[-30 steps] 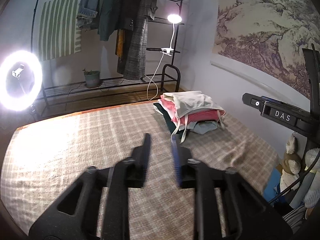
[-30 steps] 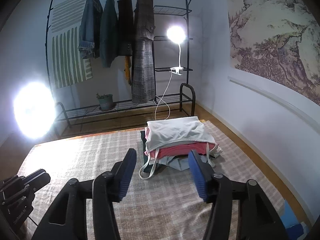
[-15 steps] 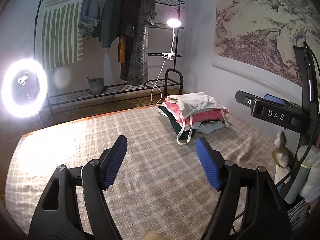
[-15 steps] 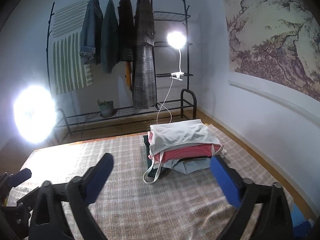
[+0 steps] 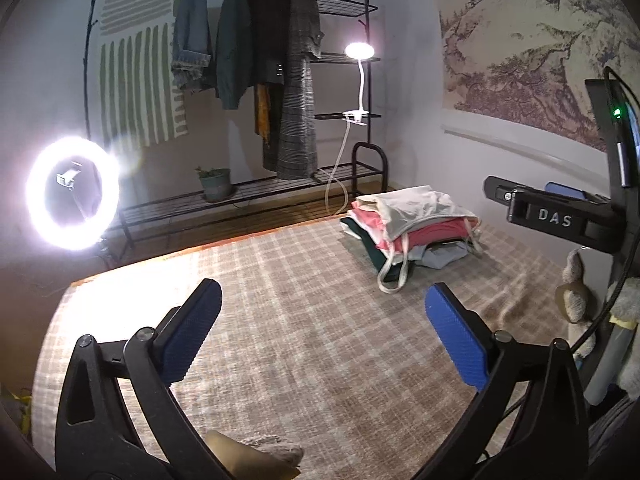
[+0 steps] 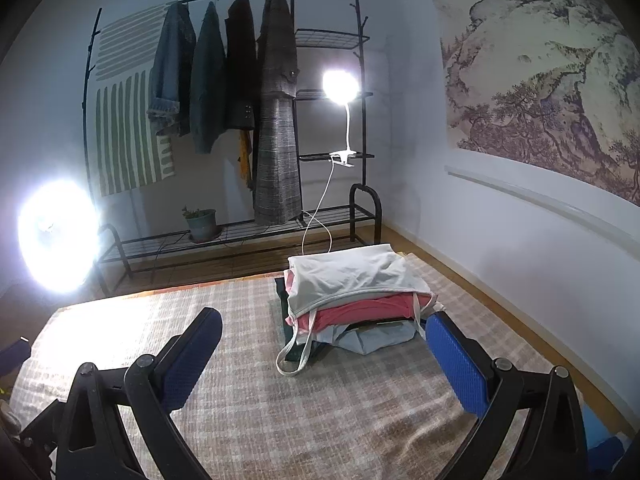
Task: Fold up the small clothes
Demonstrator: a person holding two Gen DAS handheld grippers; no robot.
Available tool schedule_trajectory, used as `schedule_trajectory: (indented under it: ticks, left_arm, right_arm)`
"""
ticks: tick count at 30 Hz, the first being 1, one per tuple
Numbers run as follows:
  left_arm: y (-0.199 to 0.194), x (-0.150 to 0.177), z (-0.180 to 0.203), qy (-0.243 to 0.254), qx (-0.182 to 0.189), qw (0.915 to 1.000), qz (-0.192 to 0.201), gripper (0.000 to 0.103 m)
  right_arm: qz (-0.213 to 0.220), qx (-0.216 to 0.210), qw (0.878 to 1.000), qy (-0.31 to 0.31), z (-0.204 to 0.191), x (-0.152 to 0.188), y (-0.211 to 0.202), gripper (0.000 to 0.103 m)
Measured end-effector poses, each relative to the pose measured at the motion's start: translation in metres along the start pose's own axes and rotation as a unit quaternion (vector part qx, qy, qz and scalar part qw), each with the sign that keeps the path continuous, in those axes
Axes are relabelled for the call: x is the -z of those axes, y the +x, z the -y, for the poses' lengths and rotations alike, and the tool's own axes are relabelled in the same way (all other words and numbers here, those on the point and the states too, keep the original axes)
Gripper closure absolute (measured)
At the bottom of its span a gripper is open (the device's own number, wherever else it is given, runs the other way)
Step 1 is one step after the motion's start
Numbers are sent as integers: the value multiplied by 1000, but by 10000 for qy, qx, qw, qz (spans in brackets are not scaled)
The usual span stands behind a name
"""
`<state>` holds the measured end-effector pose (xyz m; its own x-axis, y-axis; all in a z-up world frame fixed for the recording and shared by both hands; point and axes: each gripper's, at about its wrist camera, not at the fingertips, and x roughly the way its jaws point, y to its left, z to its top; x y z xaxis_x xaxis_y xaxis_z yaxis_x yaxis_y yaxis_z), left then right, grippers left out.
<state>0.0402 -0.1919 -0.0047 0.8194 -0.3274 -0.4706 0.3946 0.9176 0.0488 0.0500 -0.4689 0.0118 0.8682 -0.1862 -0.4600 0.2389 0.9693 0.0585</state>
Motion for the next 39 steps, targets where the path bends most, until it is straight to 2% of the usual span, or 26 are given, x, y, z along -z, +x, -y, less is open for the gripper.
schedule_trajectory:
  ticks: [39]
  left_arm:
    - [-2,-2,-2,-116,10,9999,25,0]
  right_arm:
    - [-35,15,9999,137,-1,0,3,0]
